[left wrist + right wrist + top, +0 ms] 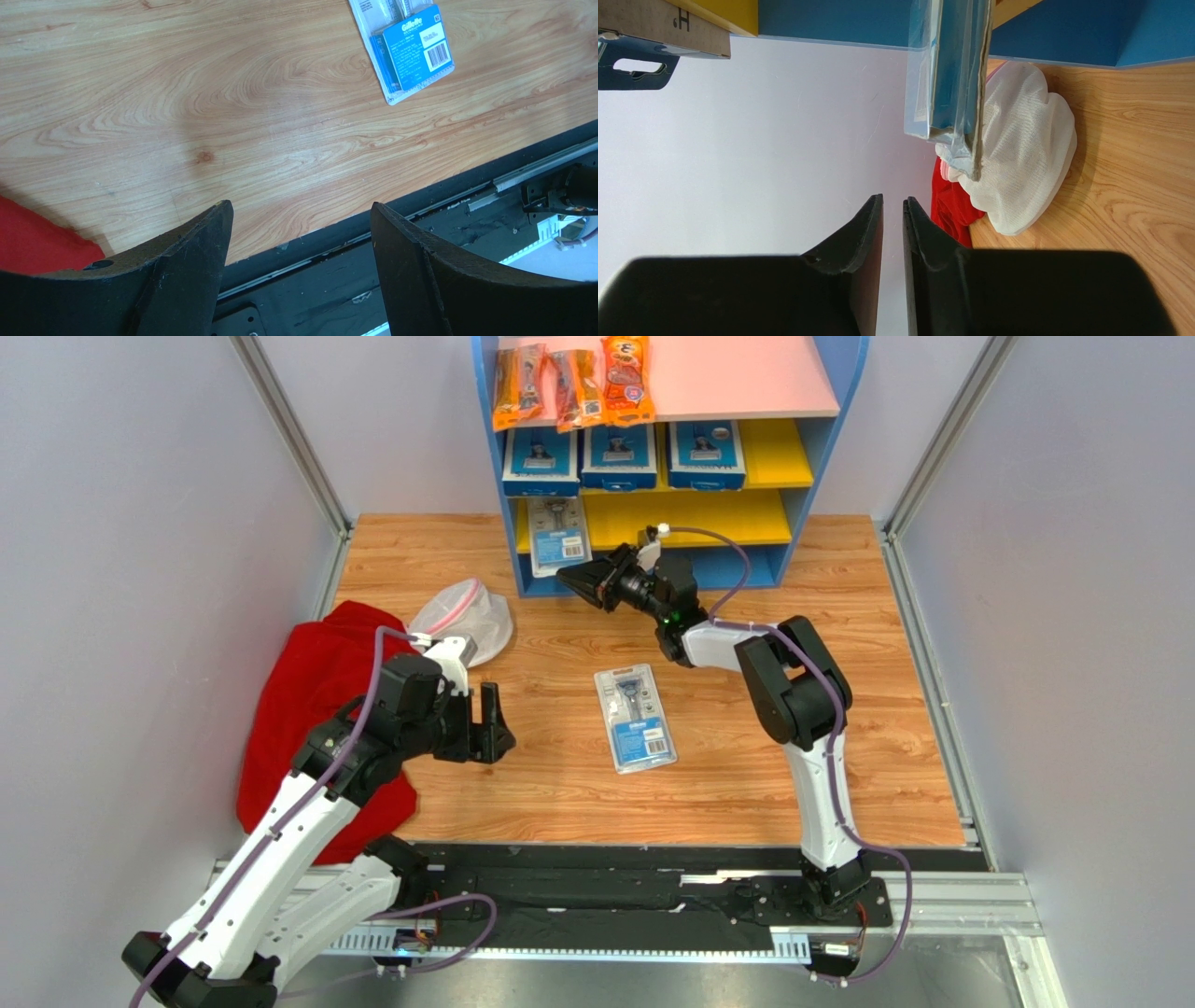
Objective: Place and organize the shaving razors onto the shelf
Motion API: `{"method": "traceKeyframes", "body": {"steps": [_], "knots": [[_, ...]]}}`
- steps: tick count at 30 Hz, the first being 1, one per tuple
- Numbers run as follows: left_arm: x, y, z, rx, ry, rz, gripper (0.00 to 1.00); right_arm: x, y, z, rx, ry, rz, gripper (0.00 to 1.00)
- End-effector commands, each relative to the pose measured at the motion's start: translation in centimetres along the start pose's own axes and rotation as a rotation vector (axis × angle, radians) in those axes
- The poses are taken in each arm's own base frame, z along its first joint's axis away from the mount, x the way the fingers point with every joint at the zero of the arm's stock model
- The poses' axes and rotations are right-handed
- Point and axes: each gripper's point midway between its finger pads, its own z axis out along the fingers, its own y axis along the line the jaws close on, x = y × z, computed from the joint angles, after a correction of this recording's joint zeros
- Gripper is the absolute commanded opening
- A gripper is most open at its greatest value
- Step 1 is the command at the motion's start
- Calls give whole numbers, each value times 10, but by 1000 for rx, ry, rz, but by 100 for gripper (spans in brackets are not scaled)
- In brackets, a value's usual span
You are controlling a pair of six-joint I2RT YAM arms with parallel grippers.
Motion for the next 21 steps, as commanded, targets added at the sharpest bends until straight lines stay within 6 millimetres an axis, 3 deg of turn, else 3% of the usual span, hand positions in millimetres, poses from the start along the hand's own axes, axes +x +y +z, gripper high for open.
{"method": "traceKeyframes", "body": {"steps": [1,13,21], "knots": [[-7,-5,1,25,-28,8,80,-1,18,10,-42,4,-41,18],[-7,-5,2,23,-26,10,80,2,-18,15,129,-4,-67,12],[-6,-5,2,22,-25,9,80,-1,-30,17,156,-12,-59,8]]}}
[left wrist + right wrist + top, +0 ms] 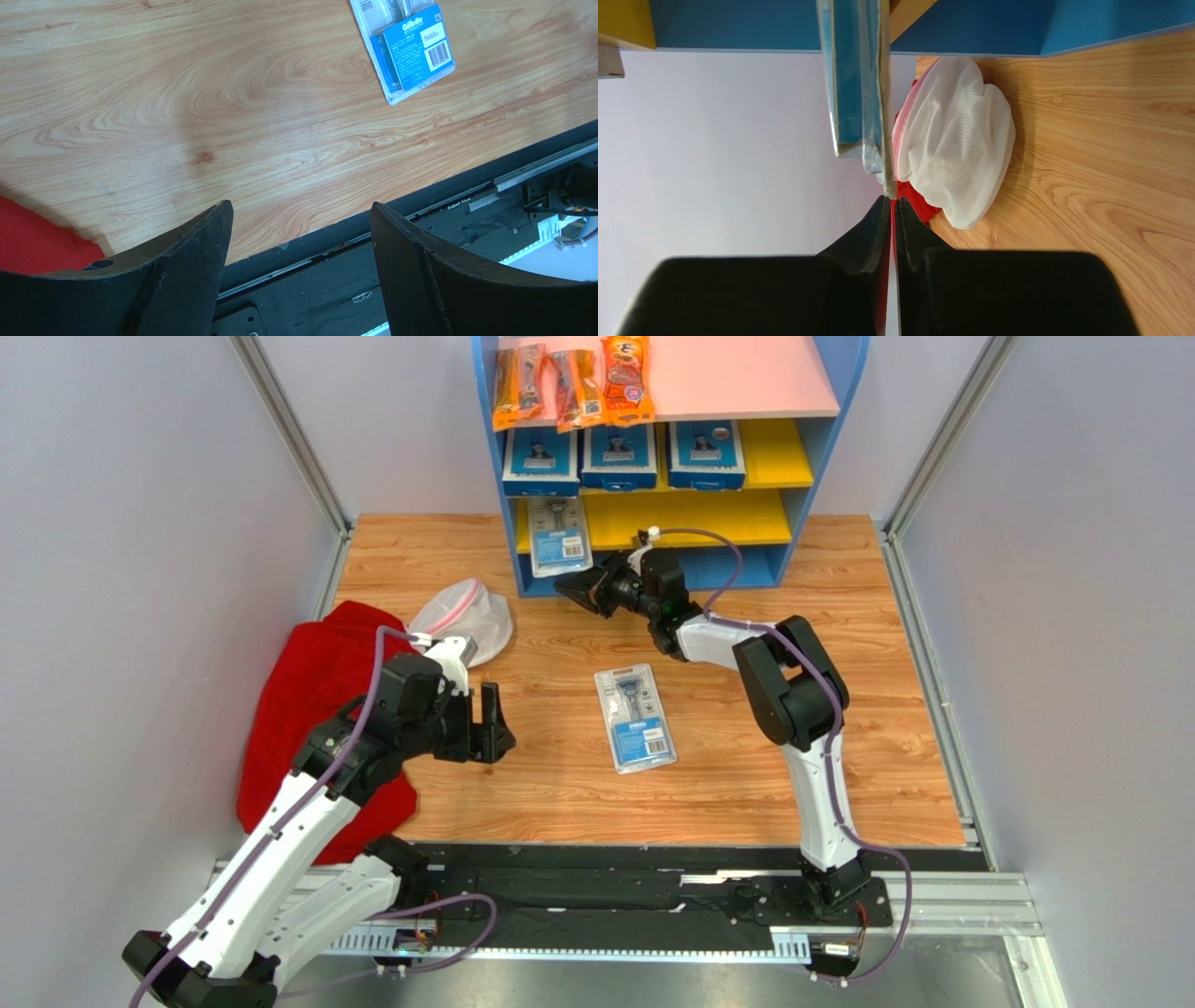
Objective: Place and organize the shaving razors onto the shelf
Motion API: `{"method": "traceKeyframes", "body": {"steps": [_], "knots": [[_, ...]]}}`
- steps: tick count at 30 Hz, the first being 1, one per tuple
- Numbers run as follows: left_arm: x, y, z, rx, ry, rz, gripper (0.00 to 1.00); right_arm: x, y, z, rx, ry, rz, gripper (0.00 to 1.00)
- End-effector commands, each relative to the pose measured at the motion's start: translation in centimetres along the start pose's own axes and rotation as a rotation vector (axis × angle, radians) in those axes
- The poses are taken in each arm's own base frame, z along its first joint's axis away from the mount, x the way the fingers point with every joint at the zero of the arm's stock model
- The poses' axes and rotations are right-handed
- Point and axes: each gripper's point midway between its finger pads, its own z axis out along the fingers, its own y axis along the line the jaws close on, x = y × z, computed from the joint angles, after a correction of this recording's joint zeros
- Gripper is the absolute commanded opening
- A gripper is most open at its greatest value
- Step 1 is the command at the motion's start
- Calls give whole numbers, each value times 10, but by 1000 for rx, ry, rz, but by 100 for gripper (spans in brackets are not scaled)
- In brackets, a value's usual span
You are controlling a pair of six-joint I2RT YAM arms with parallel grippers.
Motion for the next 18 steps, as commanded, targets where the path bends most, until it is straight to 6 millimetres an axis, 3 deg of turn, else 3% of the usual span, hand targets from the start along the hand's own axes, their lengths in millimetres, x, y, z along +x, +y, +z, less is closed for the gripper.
{"method": "traceKeyframes", "body": {"steps": [1,13,18], "knots": [[-7,-5,1,22,-31,10,80,-6,2,10,-9,-24,-34,8],[-6,-5,2,24,-23,10,80,-15,-5,30,21,-22,-23,5],[-6,-5,3,21,-21,10,80,-20,5,43,10,-17,-31,5]]}}
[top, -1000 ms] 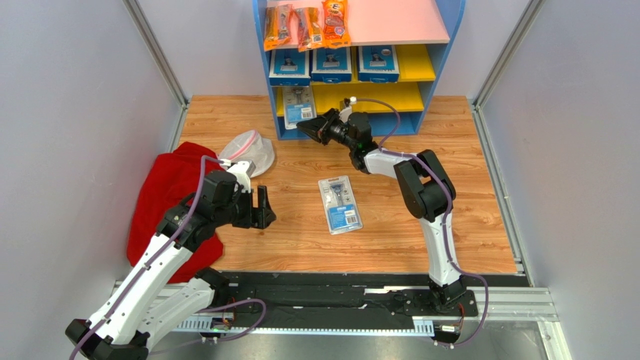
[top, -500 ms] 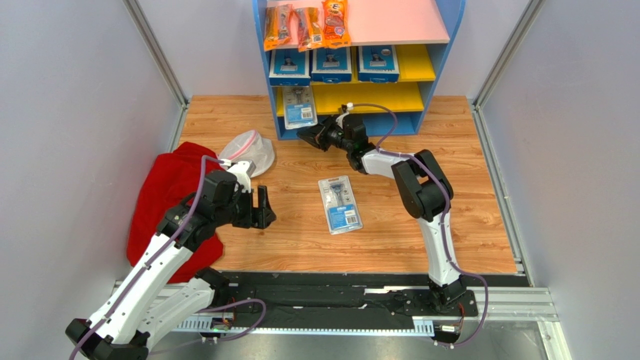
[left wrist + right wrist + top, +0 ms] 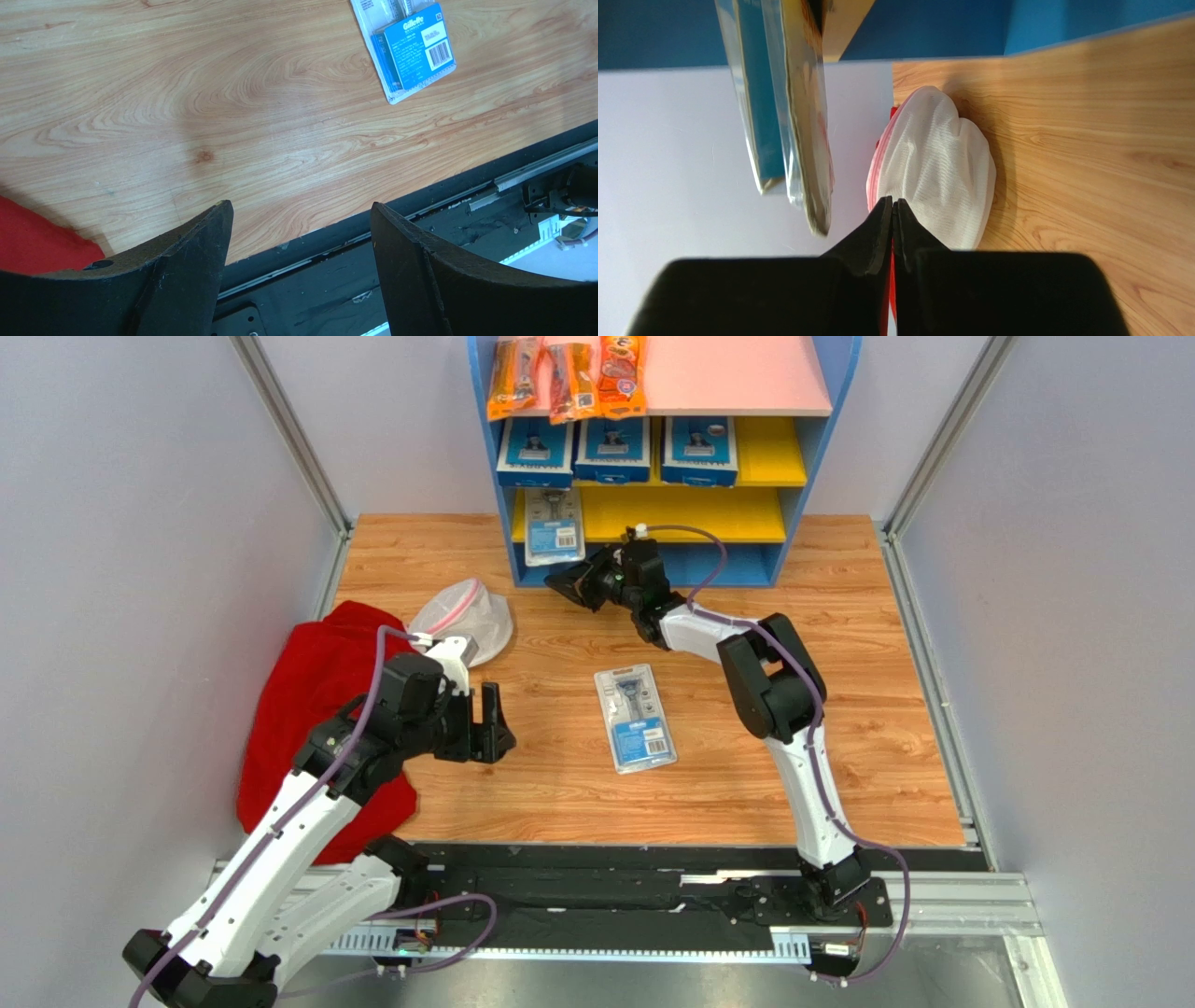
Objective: Place and organize the shaving razors onto the shelf
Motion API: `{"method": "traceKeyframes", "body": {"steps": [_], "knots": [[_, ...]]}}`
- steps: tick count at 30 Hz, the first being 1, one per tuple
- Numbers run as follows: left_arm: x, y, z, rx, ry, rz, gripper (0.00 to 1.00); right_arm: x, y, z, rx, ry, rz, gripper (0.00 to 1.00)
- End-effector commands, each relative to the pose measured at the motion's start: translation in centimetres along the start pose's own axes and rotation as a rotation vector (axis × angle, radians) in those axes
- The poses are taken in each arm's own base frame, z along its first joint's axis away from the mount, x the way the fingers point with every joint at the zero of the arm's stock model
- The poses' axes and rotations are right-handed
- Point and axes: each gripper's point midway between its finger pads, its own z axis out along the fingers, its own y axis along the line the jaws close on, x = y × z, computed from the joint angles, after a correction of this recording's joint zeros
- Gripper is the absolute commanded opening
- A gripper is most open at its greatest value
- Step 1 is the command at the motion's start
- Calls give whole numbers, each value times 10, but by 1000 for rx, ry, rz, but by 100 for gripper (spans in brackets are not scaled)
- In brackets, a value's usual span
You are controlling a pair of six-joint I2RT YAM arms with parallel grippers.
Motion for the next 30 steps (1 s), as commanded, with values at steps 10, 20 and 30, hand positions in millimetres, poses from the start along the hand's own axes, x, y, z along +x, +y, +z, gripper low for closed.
{"method": "traceKeyframes", "body": {"steps": [10,20,30], "knots": [[-7,-5,3,25,-25,10,80,-4,25,6,-79,30,-39,5],[-7,-6,3,30,-25,10,80,18,46,-6,-94,43,-105,4],[-6,-6,3,31,-22,10,80,22,28,11,-12,16,-142,0]]}}
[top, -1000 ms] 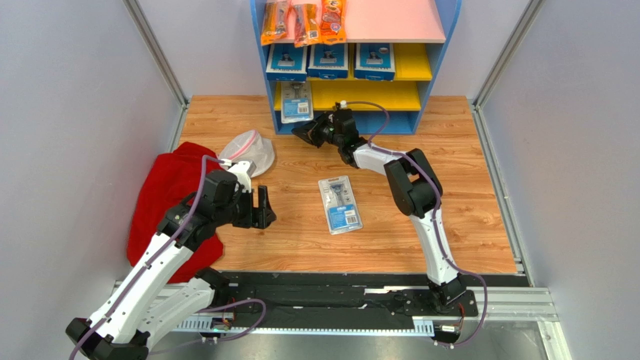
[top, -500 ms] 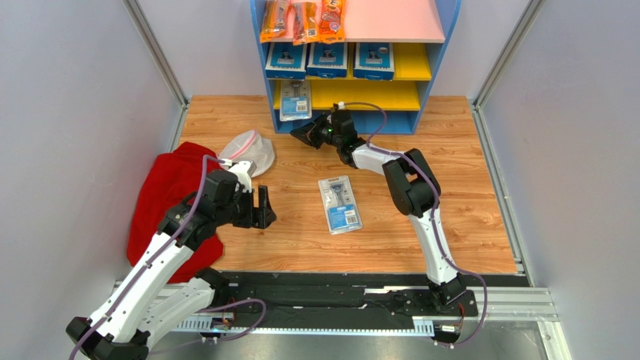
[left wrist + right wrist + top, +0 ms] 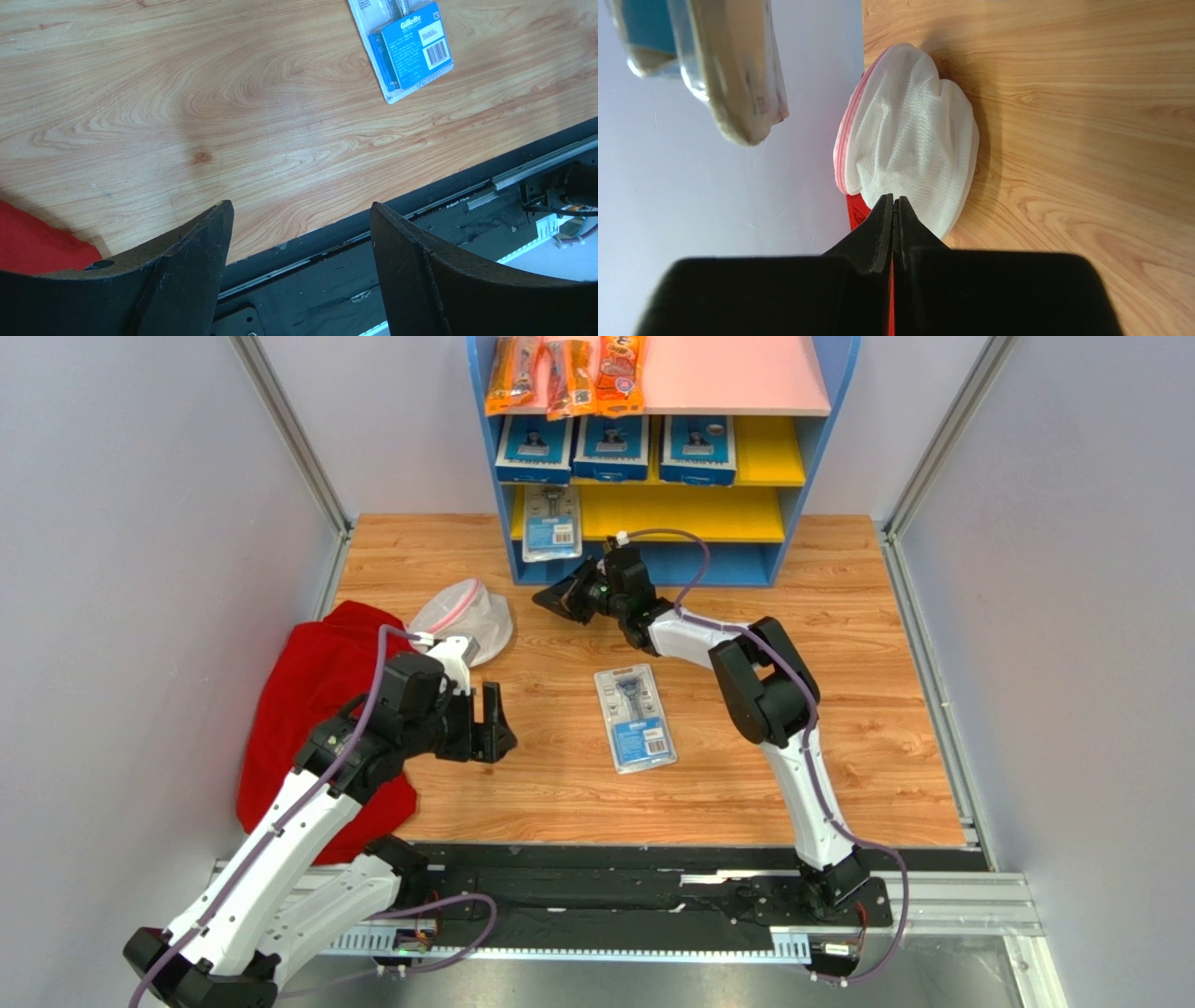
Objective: Place and organize the shaving razors onto the shelf
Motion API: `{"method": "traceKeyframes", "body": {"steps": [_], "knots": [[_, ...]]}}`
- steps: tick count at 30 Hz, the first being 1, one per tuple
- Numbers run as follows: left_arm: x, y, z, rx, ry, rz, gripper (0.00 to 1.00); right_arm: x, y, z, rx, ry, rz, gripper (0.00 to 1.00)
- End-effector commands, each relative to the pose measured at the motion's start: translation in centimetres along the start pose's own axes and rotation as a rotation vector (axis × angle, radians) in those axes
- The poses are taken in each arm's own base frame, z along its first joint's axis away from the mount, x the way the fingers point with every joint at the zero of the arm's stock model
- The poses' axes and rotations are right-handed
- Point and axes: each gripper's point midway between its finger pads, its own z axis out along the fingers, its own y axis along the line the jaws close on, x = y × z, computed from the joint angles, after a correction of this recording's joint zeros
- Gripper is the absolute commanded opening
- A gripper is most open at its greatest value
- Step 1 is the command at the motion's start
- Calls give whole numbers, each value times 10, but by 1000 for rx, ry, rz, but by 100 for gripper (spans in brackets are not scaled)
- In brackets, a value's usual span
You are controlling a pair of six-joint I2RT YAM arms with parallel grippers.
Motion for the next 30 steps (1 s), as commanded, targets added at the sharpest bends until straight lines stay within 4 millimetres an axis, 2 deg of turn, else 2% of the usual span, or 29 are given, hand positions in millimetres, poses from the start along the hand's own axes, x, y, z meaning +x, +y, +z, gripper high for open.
{"method": "traceKeyframes", "body": {"steps": [1,6,12,13,15,23,27,30], "knots": [[-7,-5,2,27,-28,12,80,-16,40,1,-67,-51,-54,0],[-7,-5,2,24,-29,12,80,-20,46,8,-83,-57,-48,0],[-7,-5,2,25,-27,12,80,-29,43,13,-68,-76,-38,0],[-7,-5,2,24,-29,12,80,-32,49,15,-76,-84,-44,0],[-7,-5,2,24,-29,10,79,-35,39,20,-47,-89,-38,0],[-7,-5,2,22,-30,10,79,-45,37,29,-38,-123,-24,0],[-7,-5,2,22,-32,9,79,-48,48,32,-66,-126,-17,0],[-7,-5,2,25,-34,12,79,-50,48,34,-65,-135,-11,0]]}}
